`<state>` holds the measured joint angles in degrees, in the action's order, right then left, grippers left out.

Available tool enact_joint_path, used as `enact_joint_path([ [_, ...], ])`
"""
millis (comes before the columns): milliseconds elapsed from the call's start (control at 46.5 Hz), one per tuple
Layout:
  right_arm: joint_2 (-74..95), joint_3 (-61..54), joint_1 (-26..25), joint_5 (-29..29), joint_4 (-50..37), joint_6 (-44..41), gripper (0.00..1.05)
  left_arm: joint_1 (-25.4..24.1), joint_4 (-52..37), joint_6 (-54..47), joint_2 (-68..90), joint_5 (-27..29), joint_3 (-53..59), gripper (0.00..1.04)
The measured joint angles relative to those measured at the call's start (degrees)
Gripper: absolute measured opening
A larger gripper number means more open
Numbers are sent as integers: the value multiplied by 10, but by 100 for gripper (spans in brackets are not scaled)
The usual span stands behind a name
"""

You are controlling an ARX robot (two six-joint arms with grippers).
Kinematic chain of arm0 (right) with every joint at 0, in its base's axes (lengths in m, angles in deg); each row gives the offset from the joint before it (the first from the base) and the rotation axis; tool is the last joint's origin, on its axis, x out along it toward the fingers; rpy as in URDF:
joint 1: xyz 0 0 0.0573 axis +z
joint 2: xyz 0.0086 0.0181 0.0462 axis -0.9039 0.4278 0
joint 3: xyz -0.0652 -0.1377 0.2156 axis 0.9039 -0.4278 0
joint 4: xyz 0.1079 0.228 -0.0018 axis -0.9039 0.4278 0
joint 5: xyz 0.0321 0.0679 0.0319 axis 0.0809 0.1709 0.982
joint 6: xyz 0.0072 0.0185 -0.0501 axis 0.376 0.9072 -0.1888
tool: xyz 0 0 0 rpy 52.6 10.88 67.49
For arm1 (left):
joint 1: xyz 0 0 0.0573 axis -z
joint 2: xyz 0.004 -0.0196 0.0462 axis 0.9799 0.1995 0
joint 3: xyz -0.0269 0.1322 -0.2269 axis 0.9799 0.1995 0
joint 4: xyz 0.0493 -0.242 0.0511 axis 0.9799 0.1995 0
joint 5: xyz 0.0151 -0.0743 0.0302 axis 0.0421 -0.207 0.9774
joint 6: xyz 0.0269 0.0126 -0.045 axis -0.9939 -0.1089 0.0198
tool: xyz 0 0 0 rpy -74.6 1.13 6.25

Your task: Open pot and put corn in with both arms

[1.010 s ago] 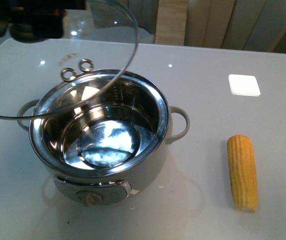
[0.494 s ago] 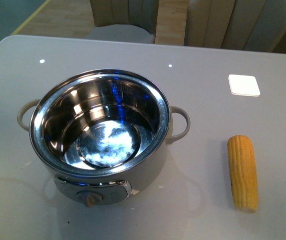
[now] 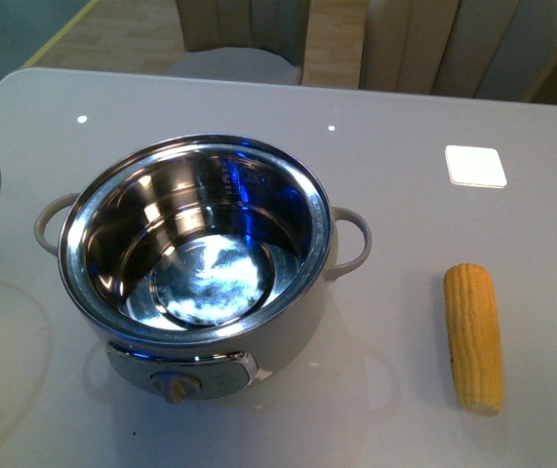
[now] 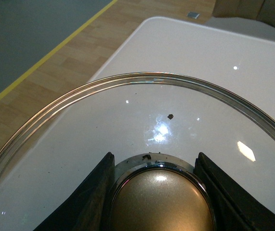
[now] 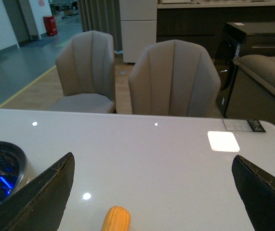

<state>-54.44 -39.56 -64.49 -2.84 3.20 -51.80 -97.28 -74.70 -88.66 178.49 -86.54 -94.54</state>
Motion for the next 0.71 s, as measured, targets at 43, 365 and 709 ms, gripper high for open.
enact_joint_path([
  [43, 0, 0, 0, 0, 0, 0, 96, 0, -7, 0, 25, 2, -10, 43],
  [365, 0, 0, 0, 0, 0, 0, 96, -8, -45, -10, 155, 6, -91, 43],
  [709, 0, 0, 0, 0, 0, 0, 96, -26, -66, -15, 248, 3, -154, 43],
])
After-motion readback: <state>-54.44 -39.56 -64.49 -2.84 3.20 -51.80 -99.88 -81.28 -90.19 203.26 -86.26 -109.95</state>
